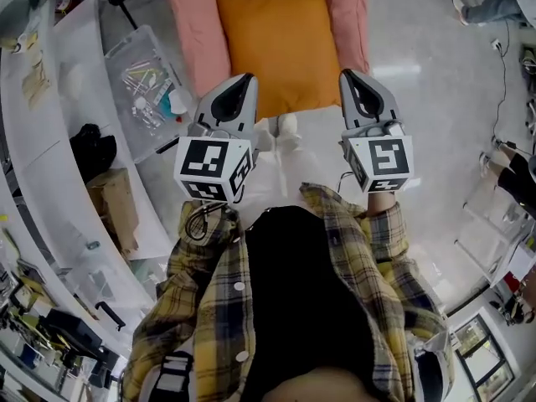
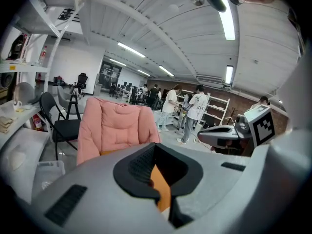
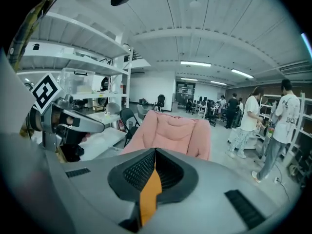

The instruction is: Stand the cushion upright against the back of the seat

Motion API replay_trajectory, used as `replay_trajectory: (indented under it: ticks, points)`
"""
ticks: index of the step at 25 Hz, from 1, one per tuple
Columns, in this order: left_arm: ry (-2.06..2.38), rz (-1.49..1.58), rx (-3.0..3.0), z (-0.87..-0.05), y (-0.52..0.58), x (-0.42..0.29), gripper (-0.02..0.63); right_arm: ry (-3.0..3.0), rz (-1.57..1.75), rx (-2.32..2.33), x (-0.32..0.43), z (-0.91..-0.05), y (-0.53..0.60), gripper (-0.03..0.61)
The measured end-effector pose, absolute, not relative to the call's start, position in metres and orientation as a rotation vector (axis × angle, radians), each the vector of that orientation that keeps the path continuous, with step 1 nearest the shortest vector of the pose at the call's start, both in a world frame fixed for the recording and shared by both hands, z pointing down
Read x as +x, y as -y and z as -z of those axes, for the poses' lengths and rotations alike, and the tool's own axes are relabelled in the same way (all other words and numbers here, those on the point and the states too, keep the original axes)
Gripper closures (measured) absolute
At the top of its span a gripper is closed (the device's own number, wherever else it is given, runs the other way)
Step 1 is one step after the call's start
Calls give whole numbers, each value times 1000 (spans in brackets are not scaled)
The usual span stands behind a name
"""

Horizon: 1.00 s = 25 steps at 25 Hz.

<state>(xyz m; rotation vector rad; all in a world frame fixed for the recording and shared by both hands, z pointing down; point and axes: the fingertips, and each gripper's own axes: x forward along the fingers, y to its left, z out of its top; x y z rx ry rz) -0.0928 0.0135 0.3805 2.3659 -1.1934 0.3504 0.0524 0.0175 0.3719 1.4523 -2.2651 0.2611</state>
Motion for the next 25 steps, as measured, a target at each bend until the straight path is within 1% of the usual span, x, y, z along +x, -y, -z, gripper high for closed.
replay_trajectory:
  ticks: [5,17,19,21,24,25]
  points:
    - [1188,-448,2347,-413,-7,-83,609,2184,-268,1426,77,-408,-16,558]
    - [1143,-664,2137,-542,-8,-75,606,2056,-397,1203,119,-552,-22,554]
    - [1140,-694,2099,-563,-11,-78,591,2032,-419,1166,124,-576,-24,552]
    - [1123,-714,2055,-588,-16,-81,560,2000,-439,1127,129,-601,-28,539]
    - [1078,-747,1984,-626,-28,-85,498,1957,-483,1070,139,-639,-38,498]
    - [1066,-761,1972,-636,-32,-86,487,1944,-503,1052,143,-651,-43,484]
